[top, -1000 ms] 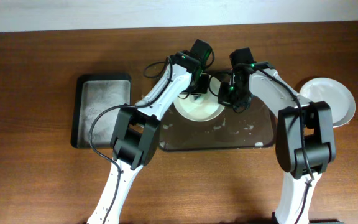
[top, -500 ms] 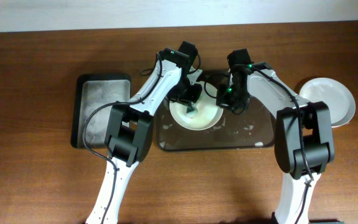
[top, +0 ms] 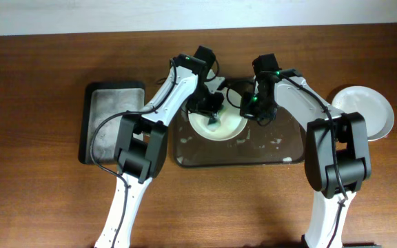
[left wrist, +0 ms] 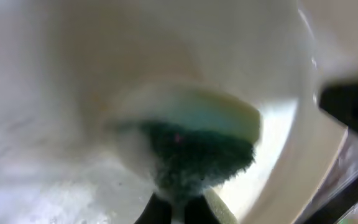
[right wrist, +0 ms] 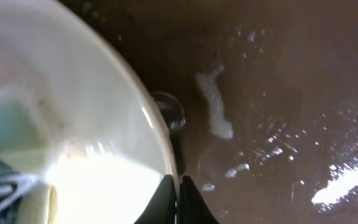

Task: Clean dirty plates on tray and stack at the side
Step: 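Scrub the white plate's inside with the sponge in the left gripper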

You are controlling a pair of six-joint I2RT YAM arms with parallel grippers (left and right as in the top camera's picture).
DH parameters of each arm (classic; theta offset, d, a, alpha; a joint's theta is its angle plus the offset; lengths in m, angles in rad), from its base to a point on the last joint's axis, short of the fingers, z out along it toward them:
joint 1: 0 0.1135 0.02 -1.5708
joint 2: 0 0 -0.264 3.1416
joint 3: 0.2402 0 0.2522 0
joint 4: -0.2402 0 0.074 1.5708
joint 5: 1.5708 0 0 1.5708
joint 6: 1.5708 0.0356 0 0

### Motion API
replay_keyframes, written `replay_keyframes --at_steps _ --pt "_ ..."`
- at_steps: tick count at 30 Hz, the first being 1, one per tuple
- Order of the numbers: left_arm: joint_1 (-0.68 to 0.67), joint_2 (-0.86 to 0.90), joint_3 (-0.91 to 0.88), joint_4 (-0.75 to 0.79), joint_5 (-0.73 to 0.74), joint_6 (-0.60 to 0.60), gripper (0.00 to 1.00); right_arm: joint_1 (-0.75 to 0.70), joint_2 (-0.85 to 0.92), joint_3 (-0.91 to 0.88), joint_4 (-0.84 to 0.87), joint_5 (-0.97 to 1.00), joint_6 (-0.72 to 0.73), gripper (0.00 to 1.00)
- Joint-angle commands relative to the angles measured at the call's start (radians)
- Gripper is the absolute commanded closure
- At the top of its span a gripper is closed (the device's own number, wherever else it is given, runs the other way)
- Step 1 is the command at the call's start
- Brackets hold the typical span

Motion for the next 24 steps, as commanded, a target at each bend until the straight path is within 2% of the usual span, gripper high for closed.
replay_keyframes --at_steps 1,6,11,16,21,24 --pt "0.05 0.082 -0.032 0.025 -0.334 -0.203 1.0 -0.005 0.011 -0.009 -0.005 0.018 0.008 0.96" --pt "0.05 0.082 0.006 0.002 -0.369 -0.214 0.99 -0.005 0.011 -0.009 -0.002 0.018 0.008 0.96" --pt "0.03 0.082 0.108 -0.052 -0.558 -0.275 0.99 -0.005 0.011 -0.009 -0.003 0.018 0.008 0.96" --pt "0.017 0.085 0.137 0.003 -0.705 -0.275 1.0 -0.005 0.011 -0.009 -0.002 0.018 0.008 0.96" --pt "0.01 0.09 0.128 0.02 -0.653 -0.27 0.99 -0.005 0.011 -0.009 -0.002 0.018 0.008 0.96" --pt "-0.011 0.09 0.128 -0.017 -0.453 -0.143 0.99 -0.005 0.011 -0.009 -0.002 0.018 0.008 0.96"
